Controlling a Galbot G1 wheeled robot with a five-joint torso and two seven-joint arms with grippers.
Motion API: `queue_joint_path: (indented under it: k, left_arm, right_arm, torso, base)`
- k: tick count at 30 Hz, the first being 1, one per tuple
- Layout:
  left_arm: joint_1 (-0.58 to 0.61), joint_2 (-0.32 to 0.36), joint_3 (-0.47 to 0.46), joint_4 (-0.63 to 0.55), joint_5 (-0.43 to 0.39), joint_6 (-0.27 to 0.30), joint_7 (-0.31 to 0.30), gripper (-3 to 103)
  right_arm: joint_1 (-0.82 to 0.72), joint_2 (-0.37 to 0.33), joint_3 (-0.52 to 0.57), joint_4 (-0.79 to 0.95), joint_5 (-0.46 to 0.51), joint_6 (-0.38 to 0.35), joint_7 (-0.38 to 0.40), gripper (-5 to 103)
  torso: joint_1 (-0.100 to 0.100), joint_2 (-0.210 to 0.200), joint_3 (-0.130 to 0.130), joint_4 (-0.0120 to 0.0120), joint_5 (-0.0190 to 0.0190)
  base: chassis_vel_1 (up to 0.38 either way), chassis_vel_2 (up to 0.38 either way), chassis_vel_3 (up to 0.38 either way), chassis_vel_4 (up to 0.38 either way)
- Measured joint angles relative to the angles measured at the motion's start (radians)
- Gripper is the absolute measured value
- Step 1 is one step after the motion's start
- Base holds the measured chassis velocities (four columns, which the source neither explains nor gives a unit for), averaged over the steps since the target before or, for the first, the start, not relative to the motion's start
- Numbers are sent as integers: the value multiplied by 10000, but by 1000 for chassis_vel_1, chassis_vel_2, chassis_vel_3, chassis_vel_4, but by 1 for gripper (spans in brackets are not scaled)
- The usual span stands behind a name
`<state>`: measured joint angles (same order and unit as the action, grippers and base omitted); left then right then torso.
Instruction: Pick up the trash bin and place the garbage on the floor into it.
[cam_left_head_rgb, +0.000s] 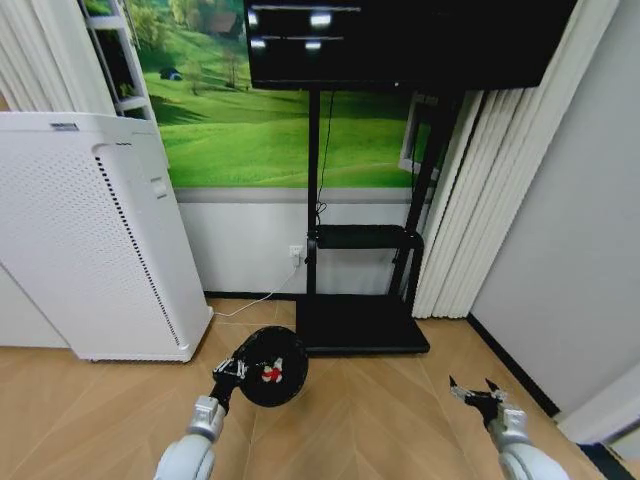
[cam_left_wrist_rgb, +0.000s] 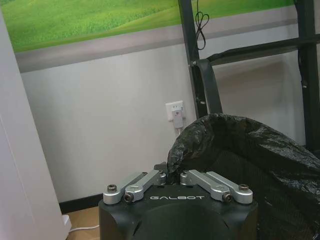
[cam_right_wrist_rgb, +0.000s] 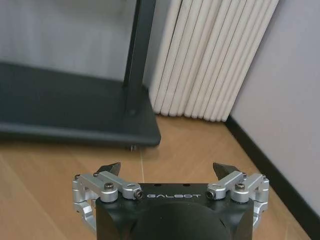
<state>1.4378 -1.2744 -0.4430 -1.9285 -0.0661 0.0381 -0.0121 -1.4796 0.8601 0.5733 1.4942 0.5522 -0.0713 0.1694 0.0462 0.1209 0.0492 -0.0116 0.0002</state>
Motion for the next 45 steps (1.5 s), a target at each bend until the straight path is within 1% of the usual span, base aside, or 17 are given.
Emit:
queue_joint_path:
  k: [3, 6, 7, 10, 11, 13, 14, 16, 17, 23, 30, 33, 36, 40, 42, 44, 45]
  left_arm:
    - [8, 7, 53, -18, 0, 0, -5, 7]
    - [39, 83, 350, -53, 5, 0, -9, 7]
    - [39, 83, 350, -53, 5, 0, -9, 7]
    - [-54, 116, 565, 6, 4, 0, -23, 7]
    - [-106, 116, 610, 50, -4, 0, -26, 7]
    - [-145, 114, 637, 84, -12, 0, -27, 7]
    - [-218, 108, 695, 173, -29, -4, -29, 7]
    - [-252, 108, 725, 231, -33, -9, -28, 7]
    - [-305, 102, 779, 323, -33, -26, -29, 7]
    - [-351, 62, 822, 399, -31, -64, -31, 7]
    - [-315, 99, 701, 411, -35, -113, -30, 7]
    - [-317, 95, 671, 412, -38, -113, -28, 7]
    - [-298, 38, 659, 441, -30, -120, -23, 7]
    - [-274, 1, 660, 450, -8, -131, -19, 7]
    - [-240, -16, 697, 439, 29, -135, -21, 7]
    - [-211, -14, 727, 414, 50, -135, -30, 7]
    - [-158, 8, 778, 356, 88, -130, -44, 7]
  right_arm:
    - [-35, -129, -174, -87, 112, -62, 38, 100]
    - [-413, -704, -712, -281, 748, -240, 103, 100]
    - [-413, -704, -712, -281, 748, -240, 103, 100]
    - [-1176, -1052, -774, -192, 1014, -278, 168, 100]
    - [-1290, -1053, -753, -215, 968, -243, 188, 100]
    - [-1314, -1022, -711, -249, 972, -169, 194, 100]
    - [-1256, -899, -618, -293, 1184, 89, 224, 100]
    - [-1179, -836, -602, -308, 1374, 216, 278, 100]
    - [-1001, -771, -581, -344, 1670, 377, 363, 100]
    - [-738, -819, -507, -395, 2172, 158, 564, 100]
    - [-680, -776, -544, -653, 2005, 69, 579, 100]
    - [-662, -724, -606, -761, 1828, 244, 573, 100]
    - [-634, -688, -669, -944, 1440, 597, 493, 100]
    - [-697, -757, -681, -1018, 1091, 533, 367, 100]
    - [-959, -925, -738, -1027, 765, 303, 241, 100]
    - [-1115, -998, -786, -1027, 644, 271, 223, 100]
    - [-1468, -1138, -848, -994, 508, 274, 180, 100]
  torso:
    - [0, 0, 0, -1, 0]
    - [0, -1, 0, -2, 0]
    - [0, -1, 0, -2, 0]
    - [0, 0, 0, -2, -3]
    - [0, 0, 0, -9, -2]
    - [0, 0, 0, -8, -2]
    - [0, 0, 0, -5, -2]
    - [0, -1, -1, -6, -2]
    - [0, 0, 0, 3, 2]
    - [0, 0, 0, 0, -2]
    - [0, 0, 0, -1, -2]
    - [0, 0, 0, -2, -2]
    - [0, 0, 0, -1, 0]
    - [0, 0, 1, -5, 1]
    - [0, 0, 0, 2, -1]
    - [0, 0, 0, 0, -2]
    - [0, 0, 0, 7, -1]
  base:
    - [0, 0, 0, 0]
    - [0, 0, 0, 0]
    - [0, 0, 0, 0]
    - [0, 0, 0, 0]
    - [0, 0, 0, 0]
    - [0, 0, 0, 0]
    - [0, 0, 0, 0]
    - [0, 0, 0, 0]
    - [0, 0, 0, 0]
    - [0, 0, 0, 0]
    - [-56, -55, 34, 57]
    - [-140, -148, 134, 147]
    - [-169, -151, 154, 173]
    - [-108, -108, 83, 73]
    - [5, -6, 30, 10]
    - [64, 49, -8, -35]
    - [37, 65, -47, -35]
